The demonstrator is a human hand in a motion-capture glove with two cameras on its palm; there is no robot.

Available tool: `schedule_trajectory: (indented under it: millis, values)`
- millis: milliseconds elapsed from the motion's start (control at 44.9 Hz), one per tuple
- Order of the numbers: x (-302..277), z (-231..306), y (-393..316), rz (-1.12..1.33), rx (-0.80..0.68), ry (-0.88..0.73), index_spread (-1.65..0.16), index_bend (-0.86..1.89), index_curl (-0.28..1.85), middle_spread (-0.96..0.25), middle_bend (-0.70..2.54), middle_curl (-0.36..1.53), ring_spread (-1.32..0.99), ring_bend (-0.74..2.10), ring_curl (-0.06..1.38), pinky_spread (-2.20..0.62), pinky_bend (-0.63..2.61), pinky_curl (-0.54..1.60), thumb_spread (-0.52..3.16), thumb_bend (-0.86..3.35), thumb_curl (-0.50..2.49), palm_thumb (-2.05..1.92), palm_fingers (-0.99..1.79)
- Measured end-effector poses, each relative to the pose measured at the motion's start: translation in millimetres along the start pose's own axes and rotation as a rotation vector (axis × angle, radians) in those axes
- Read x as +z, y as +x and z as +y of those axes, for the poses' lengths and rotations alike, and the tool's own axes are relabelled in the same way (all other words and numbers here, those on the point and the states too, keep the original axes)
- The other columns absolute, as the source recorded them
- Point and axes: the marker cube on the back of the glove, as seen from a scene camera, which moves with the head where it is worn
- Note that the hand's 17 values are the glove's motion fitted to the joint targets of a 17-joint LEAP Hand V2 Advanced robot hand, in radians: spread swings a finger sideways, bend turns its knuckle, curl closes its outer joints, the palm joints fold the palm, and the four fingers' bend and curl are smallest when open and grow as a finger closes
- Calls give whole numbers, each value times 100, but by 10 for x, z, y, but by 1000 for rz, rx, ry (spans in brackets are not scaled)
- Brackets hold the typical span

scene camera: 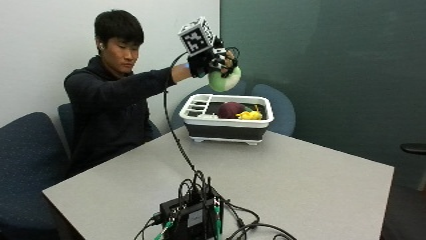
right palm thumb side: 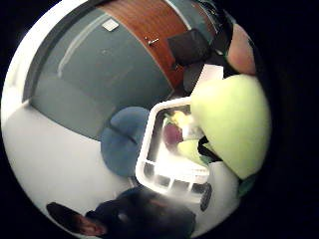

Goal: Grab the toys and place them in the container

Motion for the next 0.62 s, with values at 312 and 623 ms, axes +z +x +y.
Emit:
schedule_trajectory:
  millis: [312,623]
  values:
    - [431,262,-48,-176,62,-205,-36,20,56,-6,22,35,-14,43,46,-6,116,46,88,-7,59,32,-39]
    - [-676,984,806,-394,79,293,-33,35,55,0,19,32,-4,24,36,5,82,34,119,1,48,27,6]
